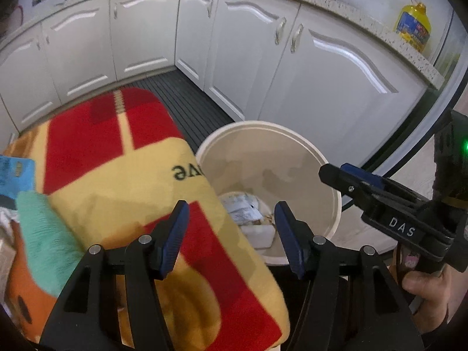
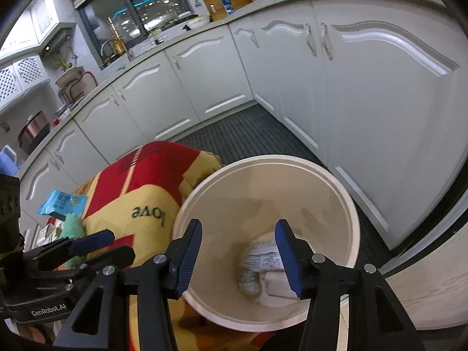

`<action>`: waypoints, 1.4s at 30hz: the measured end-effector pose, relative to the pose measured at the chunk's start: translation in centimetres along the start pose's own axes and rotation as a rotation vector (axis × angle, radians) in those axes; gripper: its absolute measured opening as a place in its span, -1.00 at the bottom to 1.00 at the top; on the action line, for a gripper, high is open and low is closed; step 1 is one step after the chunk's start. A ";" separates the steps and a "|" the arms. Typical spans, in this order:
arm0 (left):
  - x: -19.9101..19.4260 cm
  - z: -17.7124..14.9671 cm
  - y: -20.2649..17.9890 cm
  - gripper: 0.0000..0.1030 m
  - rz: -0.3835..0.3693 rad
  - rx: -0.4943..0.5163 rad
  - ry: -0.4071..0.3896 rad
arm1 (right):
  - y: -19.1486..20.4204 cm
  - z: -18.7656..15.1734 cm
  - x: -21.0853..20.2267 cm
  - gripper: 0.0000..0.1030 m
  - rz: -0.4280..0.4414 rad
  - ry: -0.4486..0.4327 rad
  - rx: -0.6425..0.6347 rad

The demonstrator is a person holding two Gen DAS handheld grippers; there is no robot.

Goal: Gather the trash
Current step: 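Move both open grippers back over the trash on the table, then grasp the white-green medicine box with the left gripper while the right gripper grasps the teal towel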

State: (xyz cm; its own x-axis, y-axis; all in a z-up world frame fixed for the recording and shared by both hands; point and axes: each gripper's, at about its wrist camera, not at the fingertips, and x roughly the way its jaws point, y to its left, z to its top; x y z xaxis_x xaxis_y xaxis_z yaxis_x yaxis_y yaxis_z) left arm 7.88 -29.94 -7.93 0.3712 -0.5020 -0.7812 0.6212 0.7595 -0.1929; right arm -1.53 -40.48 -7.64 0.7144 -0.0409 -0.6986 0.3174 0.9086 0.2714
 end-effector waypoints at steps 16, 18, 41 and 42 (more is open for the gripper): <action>-8.6 -4.1 6.3 0.15 0.135 -0.081 -0.107 | 10.1 -0.4 -1.8 0.22 0.109 -0.024 -0.158; -9.5 -4.9 7.7 0.15 0.154 -0.109 -0.106 | 12.1 -0.7 -1.8 0.23 0.140 -0.017 -0.192; -14.1 -10.8 23.9 0.33 0.268 -0.238 -0.053 | 24.4 -3.5 5.3 0.43 0.255 0.178 -0.393; -13.4 -10.4 24.1 0.33 0.265 -0.218 -0.040 | 24.7 -3.4 5.8 0.45 0.250 0.187 -0.402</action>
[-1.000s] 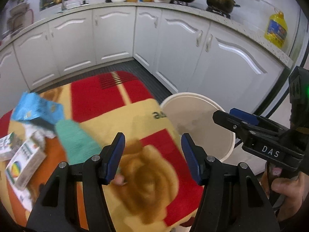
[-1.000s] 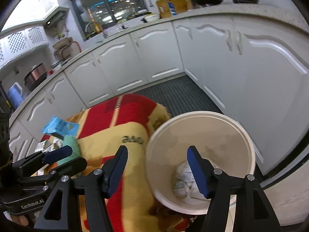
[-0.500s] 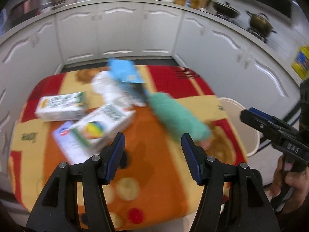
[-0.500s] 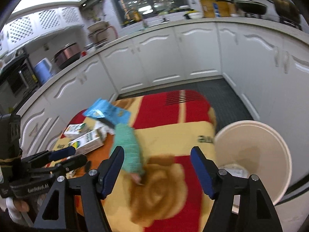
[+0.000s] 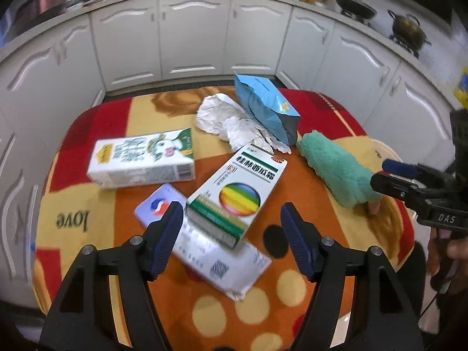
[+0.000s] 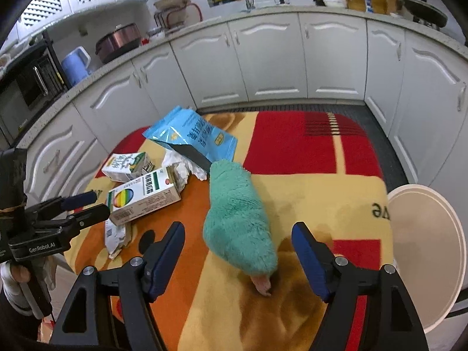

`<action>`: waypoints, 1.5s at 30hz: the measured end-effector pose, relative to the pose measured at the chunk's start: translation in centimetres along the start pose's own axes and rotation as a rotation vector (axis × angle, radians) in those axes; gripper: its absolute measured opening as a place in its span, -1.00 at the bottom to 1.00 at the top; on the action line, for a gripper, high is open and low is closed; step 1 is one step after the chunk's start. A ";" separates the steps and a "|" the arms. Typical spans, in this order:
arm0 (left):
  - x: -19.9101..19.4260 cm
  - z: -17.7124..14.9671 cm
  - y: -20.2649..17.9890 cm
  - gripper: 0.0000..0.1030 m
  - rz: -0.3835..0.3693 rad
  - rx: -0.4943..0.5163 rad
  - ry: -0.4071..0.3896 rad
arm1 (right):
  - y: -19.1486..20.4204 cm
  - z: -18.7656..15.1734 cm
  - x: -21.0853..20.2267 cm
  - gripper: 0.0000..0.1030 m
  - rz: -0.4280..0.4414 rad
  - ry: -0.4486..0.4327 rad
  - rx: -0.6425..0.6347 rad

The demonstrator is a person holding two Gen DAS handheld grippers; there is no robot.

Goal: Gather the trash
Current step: 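Grasp the white-green medicine box with the left gripper while the right gripper grasps the teal towel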

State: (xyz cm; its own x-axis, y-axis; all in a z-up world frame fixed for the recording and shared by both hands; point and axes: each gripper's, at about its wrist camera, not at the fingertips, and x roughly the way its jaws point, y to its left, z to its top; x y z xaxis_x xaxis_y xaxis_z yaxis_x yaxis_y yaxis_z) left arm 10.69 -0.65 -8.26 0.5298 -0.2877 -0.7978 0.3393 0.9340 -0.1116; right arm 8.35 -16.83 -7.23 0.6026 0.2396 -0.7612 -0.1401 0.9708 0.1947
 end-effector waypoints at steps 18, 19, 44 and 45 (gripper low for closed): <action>4.6 3.5 -1.7 0.33 0.018 0.184 0.096 | -0.5 0.9 4.8 0.49 -0.009 0.101 -0.053; 5.1 3.6 -2.0 0.33 0.017 0.209 0.107 | -0.5 1.0 4.9 0.49 -0.009 0.102 -0.054; 3.4 3.8 -4.2 0.13 -0.044 0.305 0.066 | -1.0 0.2 2.3 -0.09 0.104 0.013 -0.017; 2.9 3.8 -4.5 0.12 -0.042 0.300 0.058 | -0.9 0.1 1.6 -0.09 0.105 -0.001 -0.016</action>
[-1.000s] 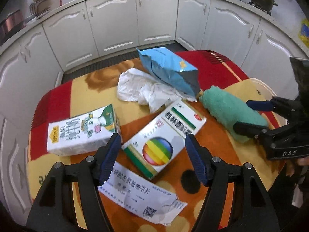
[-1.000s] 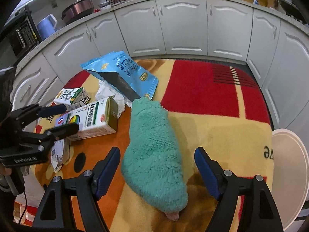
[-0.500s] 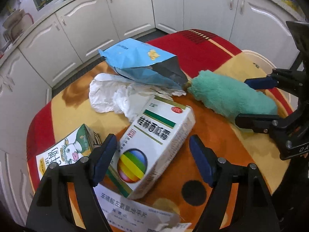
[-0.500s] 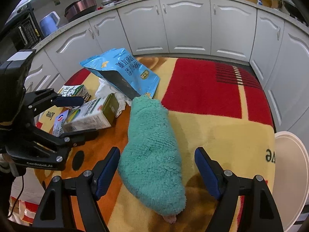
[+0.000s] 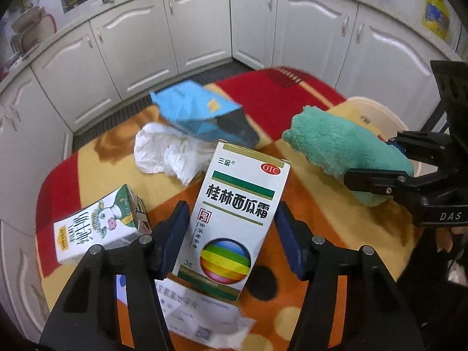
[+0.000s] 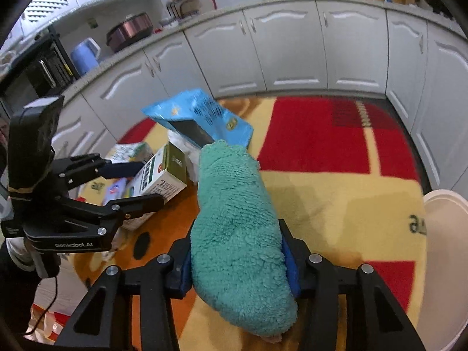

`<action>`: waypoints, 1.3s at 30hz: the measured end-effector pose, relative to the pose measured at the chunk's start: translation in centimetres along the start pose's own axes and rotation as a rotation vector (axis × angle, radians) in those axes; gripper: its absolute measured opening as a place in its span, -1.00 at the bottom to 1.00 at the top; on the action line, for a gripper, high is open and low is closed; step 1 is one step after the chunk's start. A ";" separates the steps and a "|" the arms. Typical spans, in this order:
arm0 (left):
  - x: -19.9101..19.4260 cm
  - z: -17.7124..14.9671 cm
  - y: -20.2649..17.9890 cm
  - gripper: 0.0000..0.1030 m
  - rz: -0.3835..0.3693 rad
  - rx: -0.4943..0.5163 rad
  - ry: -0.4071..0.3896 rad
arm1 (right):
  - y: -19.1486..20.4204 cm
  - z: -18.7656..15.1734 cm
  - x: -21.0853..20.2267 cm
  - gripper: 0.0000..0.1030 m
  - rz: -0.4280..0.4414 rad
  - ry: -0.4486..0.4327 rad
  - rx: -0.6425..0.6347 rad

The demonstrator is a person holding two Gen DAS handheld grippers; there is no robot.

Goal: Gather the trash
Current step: 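Grasp the white-green medicine box with the left gripper while the right gripper grasps the teal towel, then carry the medicine box and teal towel to the white bucket and release both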

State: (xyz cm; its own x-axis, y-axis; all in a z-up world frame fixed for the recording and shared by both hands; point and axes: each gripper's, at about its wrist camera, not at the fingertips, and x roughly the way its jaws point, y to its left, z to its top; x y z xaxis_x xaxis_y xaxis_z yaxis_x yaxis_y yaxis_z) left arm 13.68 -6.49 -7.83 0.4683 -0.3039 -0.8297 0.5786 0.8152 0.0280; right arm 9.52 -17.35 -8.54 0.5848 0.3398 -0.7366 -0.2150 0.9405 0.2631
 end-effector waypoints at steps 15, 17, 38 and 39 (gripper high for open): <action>-4.0 0.7 -6.4 0.05 -0.069 -0.041 -0.101 | -1.0 -1.4 -7.8 -0.09 -0.040 -0.140 0.056; -4.2 1.0 -7.4 0.04 -0.079 -0.035 -0.110 | -1.5 -1.5 -8.7 -0.09 -0.053 -0.155 0.067; -1.8 5.6 -17.2 0.01 -0.181 0.029 -0.111 | -9.6 -5.0 -15.2 -0.09 -0.208 -0.222 0.223; -1.6 5.9 -17.8 0.01 -0.185 0.036 -0.110 | -10.0 -5.1 -15.3 -0.09 -0.214 -0.222 0.231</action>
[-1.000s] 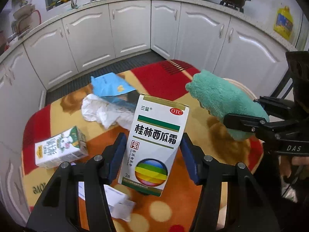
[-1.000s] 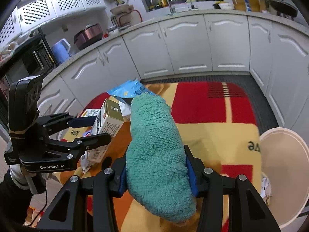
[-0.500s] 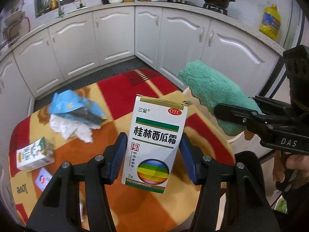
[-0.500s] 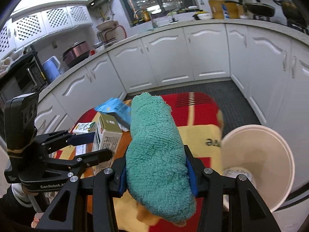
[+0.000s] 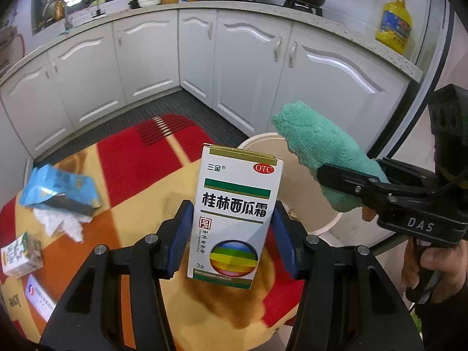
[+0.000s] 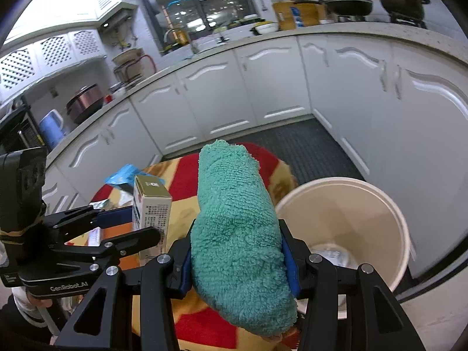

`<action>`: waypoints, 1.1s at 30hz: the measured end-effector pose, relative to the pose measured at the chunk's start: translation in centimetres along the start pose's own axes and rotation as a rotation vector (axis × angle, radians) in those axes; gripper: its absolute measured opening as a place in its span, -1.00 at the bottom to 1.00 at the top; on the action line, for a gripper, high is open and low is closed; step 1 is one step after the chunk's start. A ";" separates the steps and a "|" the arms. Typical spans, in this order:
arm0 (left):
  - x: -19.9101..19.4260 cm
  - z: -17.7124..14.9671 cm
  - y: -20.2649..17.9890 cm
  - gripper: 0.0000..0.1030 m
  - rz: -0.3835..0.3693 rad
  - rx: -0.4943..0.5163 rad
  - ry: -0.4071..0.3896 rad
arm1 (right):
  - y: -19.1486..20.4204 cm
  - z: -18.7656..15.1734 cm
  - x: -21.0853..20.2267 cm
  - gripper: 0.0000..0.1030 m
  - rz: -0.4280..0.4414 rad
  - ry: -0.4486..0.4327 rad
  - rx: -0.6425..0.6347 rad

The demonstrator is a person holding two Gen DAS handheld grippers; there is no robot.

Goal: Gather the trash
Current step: 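Carry the medicine box and teal towel to the white bucket and release both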

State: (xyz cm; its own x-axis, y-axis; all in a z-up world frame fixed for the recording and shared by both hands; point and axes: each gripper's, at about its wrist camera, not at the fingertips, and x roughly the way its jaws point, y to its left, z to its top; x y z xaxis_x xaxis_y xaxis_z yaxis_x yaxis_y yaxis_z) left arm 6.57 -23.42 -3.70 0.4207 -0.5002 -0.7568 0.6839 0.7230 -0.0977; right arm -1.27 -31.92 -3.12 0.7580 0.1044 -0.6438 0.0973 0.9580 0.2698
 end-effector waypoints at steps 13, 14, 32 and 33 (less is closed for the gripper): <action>4.8 1.9 -3.6 0.00 -0.019 0.030 0.042 | -5.5 -0.8 0.8 -0.09 -0.056 0.033 0.112; 5.1 2.0 -3.7 0.00 -0.021 0.028 0.045 | -6.0 -0.9 1.1 -0.09 -0.060 0.038 0.120; 9.0 2.5 -2.9 0.11 -0.104 -0.083 0.083 | -9.7 -1.0 4.4 0.04 -0.200 0.095 0.163; 9.1 2.4 -2.8 0.19 -0.108 -0.088 0.092 | -9.8 -1.0 4.4 0.04 -0.199 0.095 0.167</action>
State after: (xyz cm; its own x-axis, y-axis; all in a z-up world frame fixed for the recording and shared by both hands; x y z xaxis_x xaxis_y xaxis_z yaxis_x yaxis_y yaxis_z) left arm 9.91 -31.12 -8.73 0.2887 -0.5342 -0.7945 0.6658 0.7084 -0.2343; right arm 0.44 -40.60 -9.34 0.6501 -0.0493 -0.7582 0.3492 0.9057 0.2405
